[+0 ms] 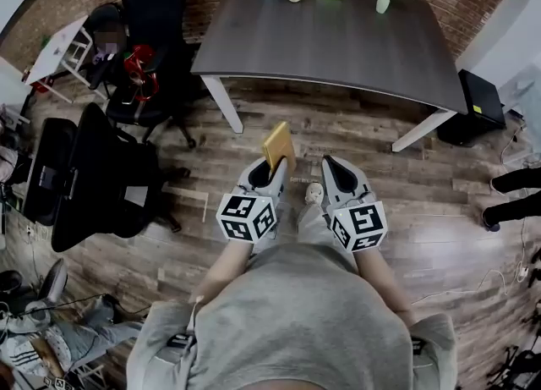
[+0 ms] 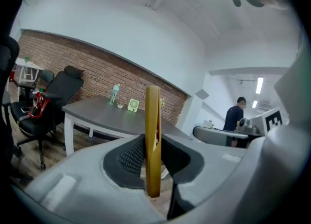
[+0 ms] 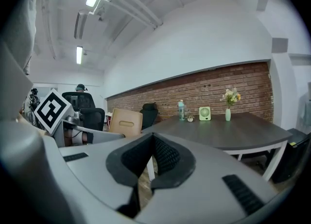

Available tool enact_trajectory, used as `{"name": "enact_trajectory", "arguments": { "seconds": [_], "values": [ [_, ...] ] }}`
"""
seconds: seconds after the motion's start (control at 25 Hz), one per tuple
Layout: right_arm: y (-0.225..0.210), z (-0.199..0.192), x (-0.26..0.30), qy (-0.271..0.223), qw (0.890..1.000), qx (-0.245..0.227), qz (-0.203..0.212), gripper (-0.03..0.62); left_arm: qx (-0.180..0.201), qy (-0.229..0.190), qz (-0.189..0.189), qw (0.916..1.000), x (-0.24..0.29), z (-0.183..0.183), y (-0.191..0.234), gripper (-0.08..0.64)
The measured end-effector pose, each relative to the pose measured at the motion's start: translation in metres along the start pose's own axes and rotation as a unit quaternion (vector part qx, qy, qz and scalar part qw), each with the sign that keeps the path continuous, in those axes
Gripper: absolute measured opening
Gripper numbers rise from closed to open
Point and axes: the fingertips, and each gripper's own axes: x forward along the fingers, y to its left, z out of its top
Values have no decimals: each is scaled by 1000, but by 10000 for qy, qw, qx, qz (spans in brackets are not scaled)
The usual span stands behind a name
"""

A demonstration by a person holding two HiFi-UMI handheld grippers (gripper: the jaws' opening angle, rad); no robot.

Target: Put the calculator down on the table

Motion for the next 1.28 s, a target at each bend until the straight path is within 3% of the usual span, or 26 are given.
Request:
{"name": "enact_trajectory", "arguments": {
  "seconds": [0.76,1.28],
  "values": [
    [-174,49,127,49,9998,-13,199,3,-188,47,194,9996,199,68,23,84],
    [-256,56,187,50,9995,-11,296,3,-236,-17,211,9995,299,93,35,84]
  ]
}}
